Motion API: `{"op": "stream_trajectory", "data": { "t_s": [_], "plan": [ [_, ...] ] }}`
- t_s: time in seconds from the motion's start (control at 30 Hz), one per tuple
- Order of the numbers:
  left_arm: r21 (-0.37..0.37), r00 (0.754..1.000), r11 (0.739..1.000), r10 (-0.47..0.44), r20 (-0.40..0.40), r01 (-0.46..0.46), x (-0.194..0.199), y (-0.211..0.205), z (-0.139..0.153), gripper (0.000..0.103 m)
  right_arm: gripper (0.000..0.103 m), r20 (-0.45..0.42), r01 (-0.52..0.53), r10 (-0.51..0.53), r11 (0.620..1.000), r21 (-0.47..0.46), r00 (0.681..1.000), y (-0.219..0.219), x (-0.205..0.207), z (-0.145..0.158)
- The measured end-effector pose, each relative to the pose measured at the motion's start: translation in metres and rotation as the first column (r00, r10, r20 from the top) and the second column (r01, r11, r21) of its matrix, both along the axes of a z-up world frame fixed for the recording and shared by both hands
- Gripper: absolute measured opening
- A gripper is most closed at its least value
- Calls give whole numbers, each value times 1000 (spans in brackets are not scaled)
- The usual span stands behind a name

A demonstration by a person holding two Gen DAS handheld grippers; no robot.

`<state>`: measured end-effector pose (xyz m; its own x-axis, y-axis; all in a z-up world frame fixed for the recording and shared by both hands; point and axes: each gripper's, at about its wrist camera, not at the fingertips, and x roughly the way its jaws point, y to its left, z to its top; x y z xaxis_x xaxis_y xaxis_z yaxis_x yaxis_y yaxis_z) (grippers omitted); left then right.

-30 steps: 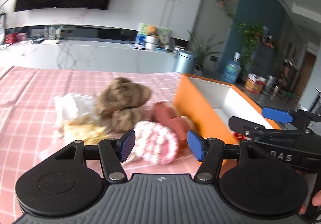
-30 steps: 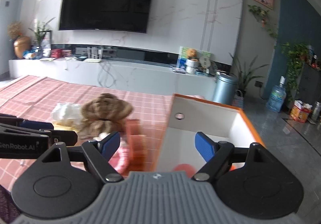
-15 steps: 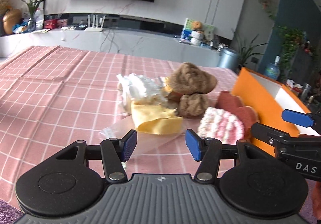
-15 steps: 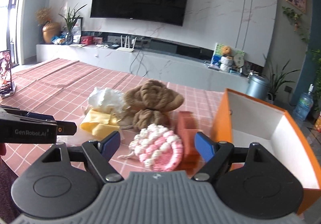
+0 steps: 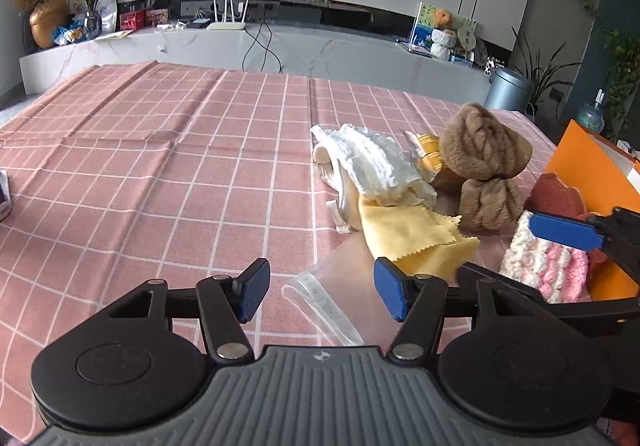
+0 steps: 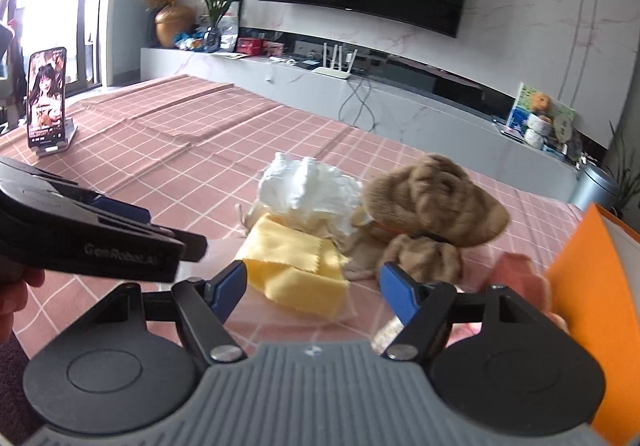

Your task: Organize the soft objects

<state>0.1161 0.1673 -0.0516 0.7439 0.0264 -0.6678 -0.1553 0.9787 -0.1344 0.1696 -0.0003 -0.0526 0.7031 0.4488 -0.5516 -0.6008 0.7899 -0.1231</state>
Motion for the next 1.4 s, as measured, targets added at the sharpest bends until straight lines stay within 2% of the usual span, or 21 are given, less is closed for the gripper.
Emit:
{"op": "stream_trajectory", "data": {
  "t_s": [0.17, 0.23, 0.27, 0.33, 0.37, 0.47, 0.6, 0.67, 0.73, 0.77, 1.03, 1.2, 1.4],
  "plan": [
    [-18, 1000, 1000, -15, -17, 15, 11, 12, -11, 67, 68, -5, -49, 49, 998, -37, 999, 21, 20, -15],
    [-41, 1000, 999, -19, -21, 18, 14, 16, -15, 67, 62, -17, -57, 57, 997, -42, 998, 27, 28, -22],
    [-57, 999, 998, -20, -25, 19, 16, 18, -16, 64, 60, -31, -62, 60, 997, -42, 998, 30, 32, -25],
    [-70, 999, 997, -22, -30, 20, 18, 17, -20, 58, 47, -64, -68, 65, 997, -42, 996, 33, 38, -32],
    [-70, 999, 997, -26, -30, 23, 18, 17, -21, 54, 44, -83, -69, 66, 997, -41, 994, 34, 41, -35],
    [-64, 998, 997, -40, -42, 37, 19, 13, -26, 42, 20, -142, -72, 67, 997, -29, 988, 32, 46, -43],
    [-11, 998, 998, -61, -35, 60, 19, 3, -26, 31, 7, -152, -77, 75, 997, -3, 985, 29, 44, -46],
    [23, 997, 997, -71, -37, 72, 19, -4, -27, 19, 0, -152, -82, 80, 997, -5, 985, 30, 43, -46],
    [33, 997, 997, -67, -38, 68, 19, -7, -26, 4, 0, -155, -75, 73, 997, -3, 985, 29, 43, -44],
    [30, 997, 998, -62, -36, 63, 17, -7, -26, 2, 0, -155, -65, 65, 998, 5, 986, 27, 43, -43],
    [57, 999, 998, -31, -17, 32, 0, -12, -13, 0, 0, -106, -29, 32, 999, 34, 994, 2, 23, -20],
    [66, 999, 997, 34, -32, -32, -16, -14, -5, 0, 0, -82, 18, -15, 999, 42, 997, -20, 8, -10],
    [55, 998, 997, 61, 15, -61, -32, -16, 11, 0, 0, -54, 36, -31, 996, 81, 998, -39, -9, 7]
  ]
}}
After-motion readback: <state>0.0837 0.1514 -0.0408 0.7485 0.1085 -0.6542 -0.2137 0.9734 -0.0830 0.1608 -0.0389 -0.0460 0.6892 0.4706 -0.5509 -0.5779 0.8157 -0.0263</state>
